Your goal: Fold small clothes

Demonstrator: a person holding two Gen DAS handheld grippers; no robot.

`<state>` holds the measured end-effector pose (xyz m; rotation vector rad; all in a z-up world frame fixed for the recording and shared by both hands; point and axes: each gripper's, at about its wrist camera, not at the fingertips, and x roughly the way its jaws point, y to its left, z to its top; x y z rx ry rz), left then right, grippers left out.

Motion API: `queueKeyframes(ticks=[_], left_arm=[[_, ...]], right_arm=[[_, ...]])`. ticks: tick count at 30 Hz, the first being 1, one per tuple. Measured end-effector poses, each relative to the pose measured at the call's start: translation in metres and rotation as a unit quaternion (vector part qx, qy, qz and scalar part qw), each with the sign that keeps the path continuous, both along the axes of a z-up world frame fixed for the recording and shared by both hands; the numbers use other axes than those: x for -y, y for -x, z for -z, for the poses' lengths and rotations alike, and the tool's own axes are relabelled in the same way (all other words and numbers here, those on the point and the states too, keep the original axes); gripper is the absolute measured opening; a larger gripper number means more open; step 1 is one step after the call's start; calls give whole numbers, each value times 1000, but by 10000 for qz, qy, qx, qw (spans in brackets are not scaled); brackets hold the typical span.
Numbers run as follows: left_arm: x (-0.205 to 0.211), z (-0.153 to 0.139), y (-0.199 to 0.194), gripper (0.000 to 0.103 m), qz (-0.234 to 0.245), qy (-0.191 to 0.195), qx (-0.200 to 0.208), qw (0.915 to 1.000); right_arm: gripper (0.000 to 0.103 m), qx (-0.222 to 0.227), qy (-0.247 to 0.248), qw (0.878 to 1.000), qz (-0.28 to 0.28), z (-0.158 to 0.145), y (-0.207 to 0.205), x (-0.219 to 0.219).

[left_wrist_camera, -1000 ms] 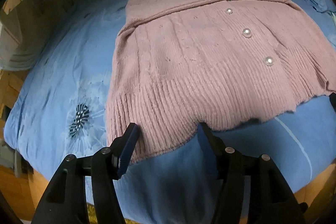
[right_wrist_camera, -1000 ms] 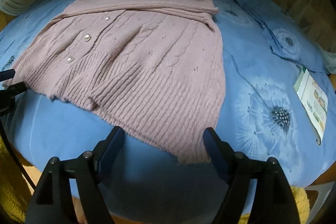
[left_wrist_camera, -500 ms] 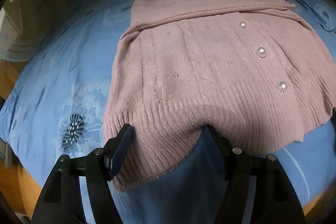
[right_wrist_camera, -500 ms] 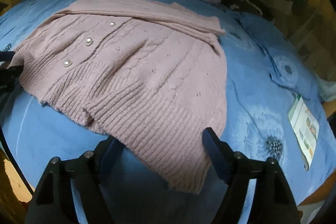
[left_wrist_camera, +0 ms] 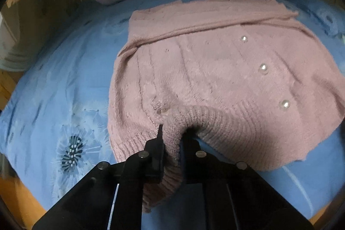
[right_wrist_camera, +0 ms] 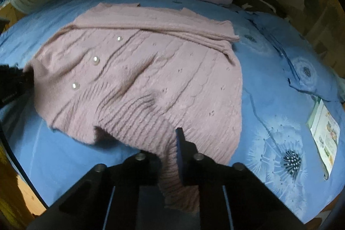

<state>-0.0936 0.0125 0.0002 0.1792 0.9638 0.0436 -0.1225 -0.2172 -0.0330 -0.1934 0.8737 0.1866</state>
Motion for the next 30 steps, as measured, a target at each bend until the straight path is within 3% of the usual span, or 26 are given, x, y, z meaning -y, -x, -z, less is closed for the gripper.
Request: queueKeyframes(ticks=[6,11,24,30], left_arm=[[-11,-22,-3,3,-212,622,317,9973],[-12,-48,-11,3,-228,916,717,9930],[-15,-103,-76,2,-226,1185,1434,9823],[-23,-114,-121,2,-345,1429,1480,9780]], right_arm=[[9,229,-300,9993,5,-25,-8,7],[8,474,-486,9977,-19,-50,-21,9],[8,1084,-676,9918,4,-107,-94,9],[8,1214,-724,9898,175,-121,-148,11]])
